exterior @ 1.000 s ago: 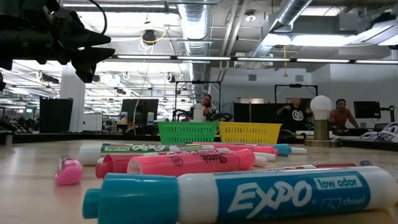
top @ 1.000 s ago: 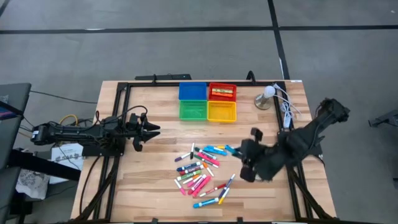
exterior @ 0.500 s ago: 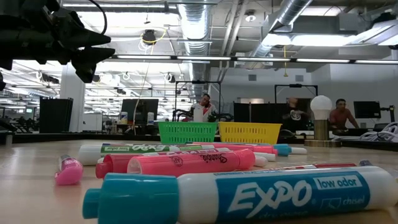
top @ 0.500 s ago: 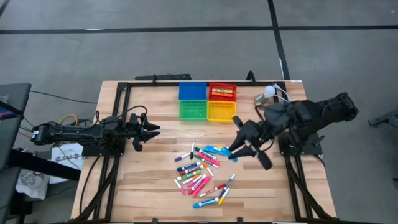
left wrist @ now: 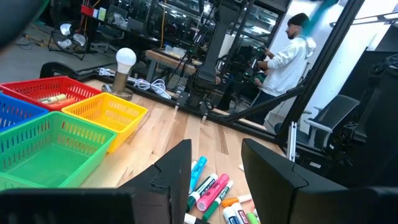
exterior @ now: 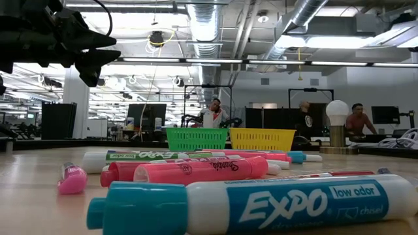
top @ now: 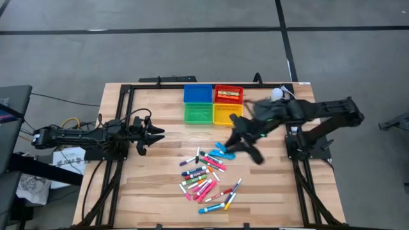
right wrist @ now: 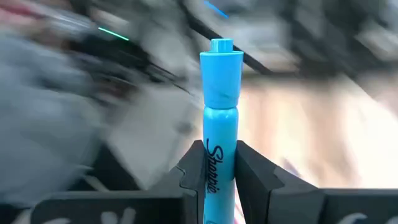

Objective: Pick & Place Markers
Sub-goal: Put the light blue marker in the red bin

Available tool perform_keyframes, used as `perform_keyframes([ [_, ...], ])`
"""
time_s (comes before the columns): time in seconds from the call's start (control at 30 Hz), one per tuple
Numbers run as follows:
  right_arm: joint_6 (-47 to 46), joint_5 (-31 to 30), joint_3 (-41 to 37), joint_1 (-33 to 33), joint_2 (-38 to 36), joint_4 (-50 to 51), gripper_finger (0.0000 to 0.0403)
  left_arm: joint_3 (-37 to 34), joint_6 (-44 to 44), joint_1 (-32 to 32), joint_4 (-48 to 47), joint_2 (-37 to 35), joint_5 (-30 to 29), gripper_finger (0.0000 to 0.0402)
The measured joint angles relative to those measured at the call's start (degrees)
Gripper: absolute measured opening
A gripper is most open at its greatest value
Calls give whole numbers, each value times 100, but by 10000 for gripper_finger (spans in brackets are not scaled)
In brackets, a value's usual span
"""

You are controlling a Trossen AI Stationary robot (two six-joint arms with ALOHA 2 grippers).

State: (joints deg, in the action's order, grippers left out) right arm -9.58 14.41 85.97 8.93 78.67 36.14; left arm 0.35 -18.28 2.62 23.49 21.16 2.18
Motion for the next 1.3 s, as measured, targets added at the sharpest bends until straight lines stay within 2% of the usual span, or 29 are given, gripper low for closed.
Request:
perform_keyframes([
  [0.1,-152,-1279,-7,-261,344,1099,52,-1,0,0,0,-1,2,141],
  [0.2,-227,-2268,-7,-618,717,1823,52,-1,2,0,1,0,1,141],
  [0.33,294,-3013,-7,-1180,1287,2305,52,0,2,0,17,-1,0,141],
  [0.47,1207,-3405,-4,-1843,1841,2321,52,0,2,0,19,-1,0,141],
  [0.73,2932,-3354,407,-3233,2676,2229,52,0,2,-1,57,1,0,141],
  [0.9,3758,-2502,778,-3930,2876,2074,52,-1,2,-1,61,1,-4,141],
  [1.03,4230,-1967,888,-4312,2958,1907,52,1,2,1,63,-1,-2,141],
  [1.3,4762,-1581,917,-4502,3009,1902,52,-1,2,0,93,1,-41,141],
])
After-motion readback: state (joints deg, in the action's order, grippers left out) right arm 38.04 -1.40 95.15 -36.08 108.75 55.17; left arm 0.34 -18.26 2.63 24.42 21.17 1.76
